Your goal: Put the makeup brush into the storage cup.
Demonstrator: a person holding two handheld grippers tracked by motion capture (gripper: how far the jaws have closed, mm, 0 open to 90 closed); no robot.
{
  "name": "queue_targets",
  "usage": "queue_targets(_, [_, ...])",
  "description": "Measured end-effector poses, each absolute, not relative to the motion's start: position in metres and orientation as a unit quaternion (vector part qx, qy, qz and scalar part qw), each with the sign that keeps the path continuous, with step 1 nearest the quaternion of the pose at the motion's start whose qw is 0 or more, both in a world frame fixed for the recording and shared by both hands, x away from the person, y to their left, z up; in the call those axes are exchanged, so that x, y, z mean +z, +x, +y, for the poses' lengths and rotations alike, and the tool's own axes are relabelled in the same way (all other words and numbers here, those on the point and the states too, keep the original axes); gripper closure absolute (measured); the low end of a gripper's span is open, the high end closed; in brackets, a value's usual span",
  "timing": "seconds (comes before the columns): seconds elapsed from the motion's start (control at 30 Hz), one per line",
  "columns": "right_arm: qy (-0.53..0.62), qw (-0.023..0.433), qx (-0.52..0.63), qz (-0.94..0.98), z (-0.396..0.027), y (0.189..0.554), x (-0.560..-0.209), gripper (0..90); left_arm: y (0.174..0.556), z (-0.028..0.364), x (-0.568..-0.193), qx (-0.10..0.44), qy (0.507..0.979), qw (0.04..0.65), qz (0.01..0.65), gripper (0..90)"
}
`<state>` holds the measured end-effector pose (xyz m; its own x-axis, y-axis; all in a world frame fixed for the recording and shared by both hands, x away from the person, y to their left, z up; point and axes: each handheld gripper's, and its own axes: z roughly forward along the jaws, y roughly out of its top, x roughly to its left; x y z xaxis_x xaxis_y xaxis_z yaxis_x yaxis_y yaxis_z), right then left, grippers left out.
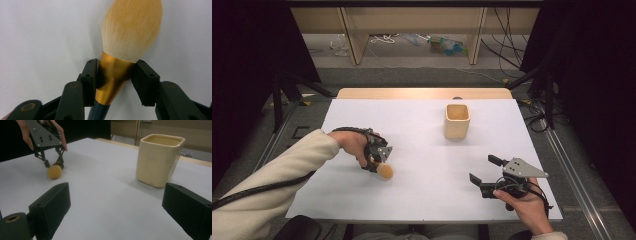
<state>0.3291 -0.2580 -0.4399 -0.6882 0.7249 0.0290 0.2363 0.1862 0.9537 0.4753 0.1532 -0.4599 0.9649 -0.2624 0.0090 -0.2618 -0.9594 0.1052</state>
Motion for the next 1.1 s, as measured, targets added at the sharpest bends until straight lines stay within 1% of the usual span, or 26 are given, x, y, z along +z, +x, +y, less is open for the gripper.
queue_targets(0.07, [0.326,0.223,0.548,0.737,-0.258,0.329,-0.44,9.0,0.475,0.154,-0.46,-0.003,0.99,0.054,-0.129,60.1])
queue_targets(0.4, [0.327,0.223,0.548,0.737,-0.258,0.329,-0.44,9.0,0.474,0.155,-0.459,0.003,0.991,0.058,-0.123,61.0])
queue_targets(0.43, [0.336,0.208,0.547,0.738,-0.257,0.328,-0.44,9.0,0.474,0.155,-0.459,0.004,0.991,0.058,-0.124,61.0])
queue_targets(0.47, [0.336,0.208,0.547,0.738,-0.257,0.328,-0.44,9.0,0.474,0.155,-0.459,0.005,0.99,0.059,-0.124,61.1])
queue_targets(0.7, [0.336,0.208,0.547,0.738,-0.257,0.328,-0.44,9.0,0.474,0.157,-0.455,0.012,0.99,0.073,-0.116,61.3])
queue_targets(0.8, [0.326,0.224,0.547,0.738,-0.258,0.329,-0.44,9.0,0.474,0.159,-0.452,0.017,0.99,0.082,-0.11,61.4])
queue_targets(0.83, [0.326,0.223,0.547,0.738,-0.258,0.329,-0.44,9.0,0.474,0.16,-0.451,0.02,0.99,0.086,-0.109,61.5])
queue_targets(0.9, [0.335,0.208,0.547,0.738,-0.257,0.327,-0.439,9.0,0.474,0.161,-0.449,0.022,0.99,0.093,-0.103,61.5])
queue_targets(0.93, [0.335,0.215,0.542,0.74,-0.257,0.327,-0.439,8.9,0.474,0.162,-0.448,0.022,0.99,0.096,-0.102,61.5])
queue_targets(1.1, [0.334,0.214,0.54,0.742,-0.258,0.327,-0.439,8.8,0.474,0.165,-0.442,0.036,0.989,0.115,-0.09,61.6])
